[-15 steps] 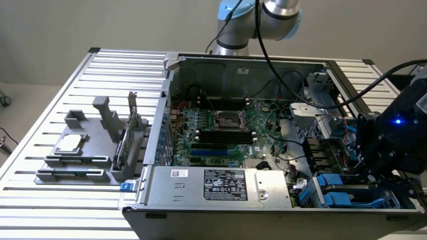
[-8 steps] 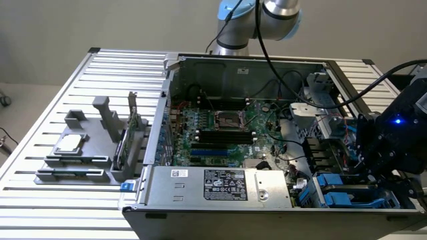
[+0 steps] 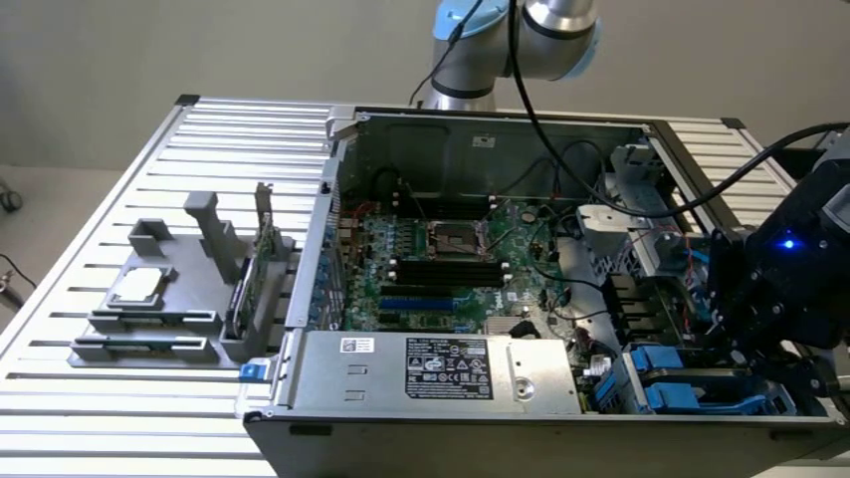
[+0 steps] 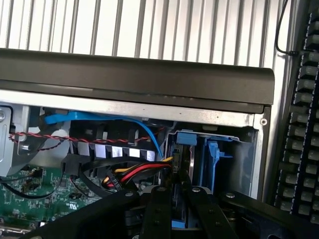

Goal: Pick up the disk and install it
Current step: 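Insert the first disk wire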

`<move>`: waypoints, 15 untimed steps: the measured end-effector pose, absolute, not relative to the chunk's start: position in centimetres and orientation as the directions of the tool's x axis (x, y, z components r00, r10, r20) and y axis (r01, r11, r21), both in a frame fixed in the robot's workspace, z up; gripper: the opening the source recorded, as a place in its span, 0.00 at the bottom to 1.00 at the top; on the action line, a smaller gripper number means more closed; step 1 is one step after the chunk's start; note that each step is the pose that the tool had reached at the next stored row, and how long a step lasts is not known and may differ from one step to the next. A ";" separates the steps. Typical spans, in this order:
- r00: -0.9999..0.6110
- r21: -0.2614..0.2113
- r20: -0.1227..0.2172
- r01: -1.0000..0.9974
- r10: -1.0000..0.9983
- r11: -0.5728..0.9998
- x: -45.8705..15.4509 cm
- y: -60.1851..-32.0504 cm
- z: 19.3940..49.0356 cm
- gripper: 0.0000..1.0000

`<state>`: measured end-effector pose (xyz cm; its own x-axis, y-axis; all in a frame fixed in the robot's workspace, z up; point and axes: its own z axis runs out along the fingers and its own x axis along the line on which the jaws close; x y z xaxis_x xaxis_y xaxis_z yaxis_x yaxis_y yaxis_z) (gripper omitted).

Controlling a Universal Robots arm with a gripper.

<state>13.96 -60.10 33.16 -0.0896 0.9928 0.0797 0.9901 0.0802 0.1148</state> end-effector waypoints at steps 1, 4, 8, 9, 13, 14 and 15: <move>-0.089 0.115 0.080 0.990 0.993 0.079 14.0 -60.1 33.1 0.18; -0.086 0.115 0.078 0.990 0.993 0.077 14.0 -60.1 33.1 0.18; -0.084 0.115 0.076 0.991 0.994 0.075 14.0 -60.1 33.0 0.18; -0.083 0.115 0.076 0.991 0.994 0.074 14.0 -60.1 33.0 0.18; -0.081 0.115 0.076 0.991 0.994 0.072 14.0 -60.1 33.0 0.18; -0.081 0.115 0.076 0.991 0.994 0.072 14.0 -60.1 33.0 0.19; -0.080 0.115 0.076 0.991 0.994 0.071 14.0 -60.1 33.1 0.19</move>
<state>13.96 -60.08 33.14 -0.0805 0.9939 0.0760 0.9908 0.0715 0.1147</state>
